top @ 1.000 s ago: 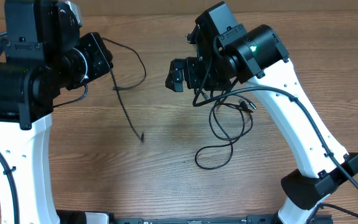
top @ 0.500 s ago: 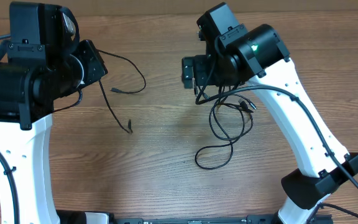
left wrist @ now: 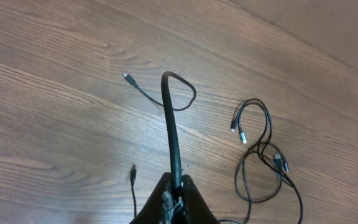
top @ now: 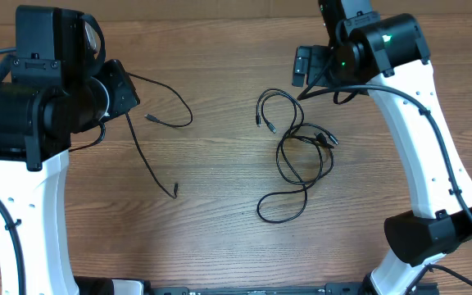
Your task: Untangle cables
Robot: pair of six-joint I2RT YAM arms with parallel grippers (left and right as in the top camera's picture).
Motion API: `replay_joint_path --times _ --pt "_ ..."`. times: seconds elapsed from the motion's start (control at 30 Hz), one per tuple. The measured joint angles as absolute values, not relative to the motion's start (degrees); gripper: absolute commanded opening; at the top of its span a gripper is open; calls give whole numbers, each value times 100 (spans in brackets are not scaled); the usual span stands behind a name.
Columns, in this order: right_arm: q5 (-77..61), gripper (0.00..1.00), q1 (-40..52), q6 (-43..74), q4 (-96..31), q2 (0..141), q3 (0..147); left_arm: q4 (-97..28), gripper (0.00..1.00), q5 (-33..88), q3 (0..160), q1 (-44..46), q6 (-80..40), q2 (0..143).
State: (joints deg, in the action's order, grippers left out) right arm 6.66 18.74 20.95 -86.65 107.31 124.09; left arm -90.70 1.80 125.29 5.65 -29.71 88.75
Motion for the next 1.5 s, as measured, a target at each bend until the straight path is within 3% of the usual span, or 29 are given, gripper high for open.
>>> replay_joint_path --times 0.43,0.63,1.1,1.23,1.5 --pt "685 100 1850 2095 -8667 10731 12409 -8582 4 196 12527 565 -2589 9520" --pt "685 100 1850 2095 -8663 10731 12409 -7404 4 257 12529 565 -2451 9526" --pt "685 100 1846 2095 -8674 10731 12409 -3236 4 1334 12547 565 -2202 9756" --pt "687 100 1846 2095 -8678 10731 12409 -2657 4 1420 12582 552 -2202 10248" --pt "685 100 1848 2099 -8678 10731 12409 -2683 4 1461 12569 154 -2204 11716"
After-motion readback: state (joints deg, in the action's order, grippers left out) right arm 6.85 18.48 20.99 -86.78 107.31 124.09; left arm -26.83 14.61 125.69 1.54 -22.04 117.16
